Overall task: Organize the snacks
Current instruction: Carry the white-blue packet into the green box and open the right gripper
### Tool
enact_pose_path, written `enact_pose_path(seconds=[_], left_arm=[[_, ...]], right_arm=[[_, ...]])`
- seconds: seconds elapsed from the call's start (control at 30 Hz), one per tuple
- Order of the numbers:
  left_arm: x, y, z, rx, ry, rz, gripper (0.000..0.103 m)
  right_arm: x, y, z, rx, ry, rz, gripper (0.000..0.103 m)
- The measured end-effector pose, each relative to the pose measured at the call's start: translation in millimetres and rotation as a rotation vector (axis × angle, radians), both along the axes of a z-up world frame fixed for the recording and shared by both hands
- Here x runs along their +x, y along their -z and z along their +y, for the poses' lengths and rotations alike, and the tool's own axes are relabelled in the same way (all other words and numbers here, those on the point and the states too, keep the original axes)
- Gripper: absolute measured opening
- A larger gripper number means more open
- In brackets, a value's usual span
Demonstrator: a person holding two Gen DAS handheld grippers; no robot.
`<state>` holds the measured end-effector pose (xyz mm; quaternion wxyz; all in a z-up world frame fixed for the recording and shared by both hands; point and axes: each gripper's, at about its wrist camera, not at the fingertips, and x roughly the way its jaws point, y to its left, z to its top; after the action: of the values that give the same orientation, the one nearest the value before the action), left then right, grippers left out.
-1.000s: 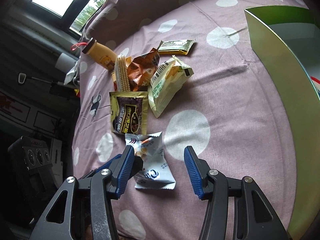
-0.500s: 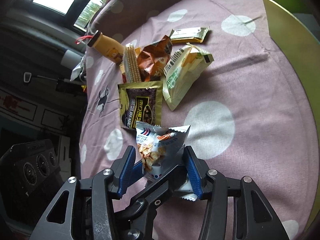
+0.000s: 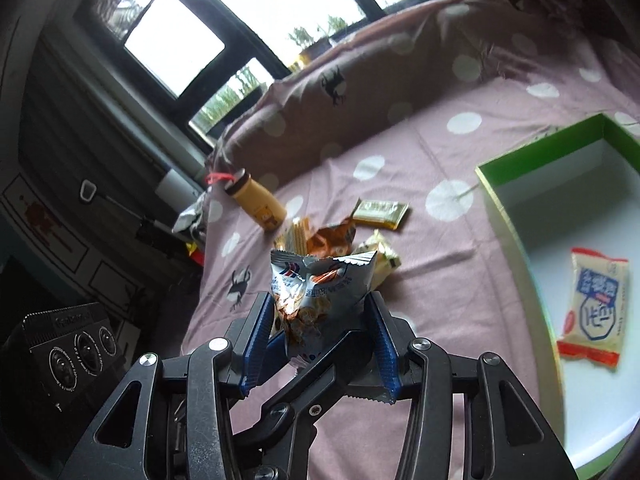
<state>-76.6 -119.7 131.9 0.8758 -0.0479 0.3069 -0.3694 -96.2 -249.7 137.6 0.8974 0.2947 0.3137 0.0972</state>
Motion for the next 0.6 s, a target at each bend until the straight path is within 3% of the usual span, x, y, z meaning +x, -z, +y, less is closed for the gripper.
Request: enact_pose_path(seconds=[0.17,0.33,0.6], left_arm=[[-1.9,-6.0,-54.0,0.039,0.108,-0.027,0.046],[-1.2,0.3,-100.2,0.070,0.203,-0.016,0.046],[6.3,17.1,-143.8,0.125,0.292,0.033,0.046]], right_arm=[[-20.3,-2.4,-51.9,0.065,0.134,-0.051,0.050],[-33.9,8.9,-95.3,0.122,0.257,-0.033,0.047],[-40.6,27.5,-129.2,0.161,0.380,0.030,0.045]])
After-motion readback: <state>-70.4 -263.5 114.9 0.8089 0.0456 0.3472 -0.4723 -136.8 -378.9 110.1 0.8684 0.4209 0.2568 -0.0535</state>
